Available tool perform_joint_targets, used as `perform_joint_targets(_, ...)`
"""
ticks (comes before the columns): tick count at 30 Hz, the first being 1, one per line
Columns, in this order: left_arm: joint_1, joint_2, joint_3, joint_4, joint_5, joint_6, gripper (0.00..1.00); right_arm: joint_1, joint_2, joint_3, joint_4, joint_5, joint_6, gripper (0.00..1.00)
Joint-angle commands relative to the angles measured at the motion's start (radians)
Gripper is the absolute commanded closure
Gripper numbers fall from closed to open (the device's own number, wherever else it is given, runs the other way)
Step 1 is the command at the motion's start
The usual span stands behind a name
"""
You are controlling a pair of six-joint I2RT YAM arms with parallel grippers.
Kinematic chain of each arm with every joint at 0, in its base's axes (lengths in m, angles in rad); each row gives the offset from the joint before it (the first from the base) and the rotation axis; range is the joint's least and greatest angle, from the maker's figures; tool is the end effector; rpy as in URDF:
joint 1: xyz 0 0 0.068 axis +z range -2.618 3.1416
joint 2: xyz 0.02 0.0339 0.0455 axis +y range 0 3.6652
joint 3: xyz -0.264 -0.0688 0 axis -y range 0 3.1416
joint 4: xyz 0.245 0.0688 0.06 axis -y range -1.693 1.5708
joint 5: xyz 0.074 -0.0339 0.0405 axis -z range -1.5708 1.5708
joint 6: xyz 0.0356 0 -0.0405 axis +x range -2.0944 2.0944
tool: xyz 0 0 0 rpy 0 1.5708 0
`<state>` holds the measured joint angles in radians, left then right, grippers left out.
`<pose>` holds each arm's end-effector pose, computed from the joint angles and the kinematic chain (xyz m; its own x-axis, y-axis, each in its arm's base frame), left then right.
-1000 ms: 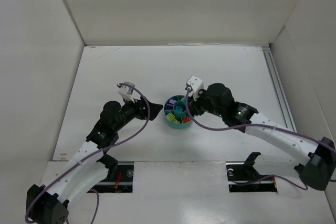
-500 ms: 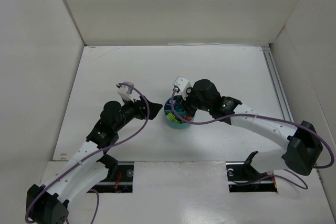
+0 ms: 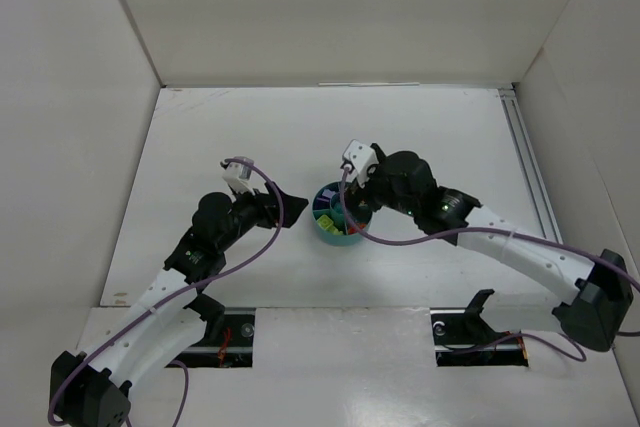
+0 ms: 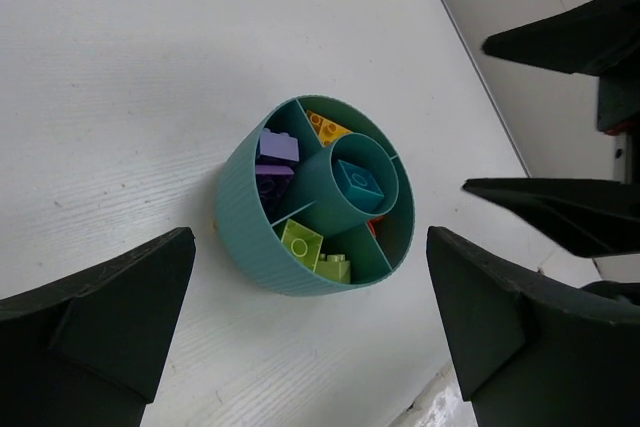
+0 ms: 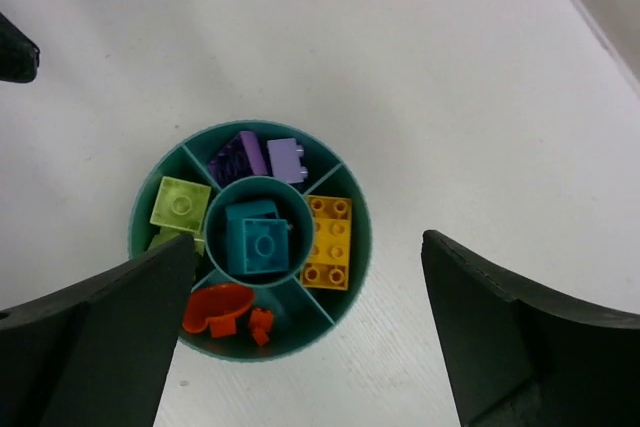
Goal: Sort the legos into containers by color
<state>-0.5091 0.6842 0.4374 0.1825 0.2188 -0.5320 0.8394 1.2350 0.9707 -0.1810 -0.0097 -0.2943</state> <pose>0.1501 -0.0926 0.2717 -0.3856 -0.3518 -0.8529 0.5446 0.6595 -0.5182 0.1895 0.2117 0.3095 -0.0578 -0.4986 -0.8649 -0.8013 0.5399 -0.2578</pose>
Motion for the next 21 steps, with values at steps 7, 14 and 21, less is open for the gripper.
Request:
perform_joint_targets(7, -0.002, -0.018, 0.023, -0.093, -0.156, -0.114, 0.0, 0.006, -0.201, -0.05, -0.213, 0.453, 0.096, 0.0)
perform_joint_targets(14, -0.002, -0.058, 0.032, -0.133, -0.209, -0.177, 0.0, 0.006, -0.328, -0.18, -0.287, 0.645, 0.263, 0.0)
perform_joint_targets(21, -0.002, -0.058, 0.044, -0.167, -0.219, -0.189, 0.0, 0.006, -0.465, -0.274, -0.232, 0.657, 0.29, 0.0)
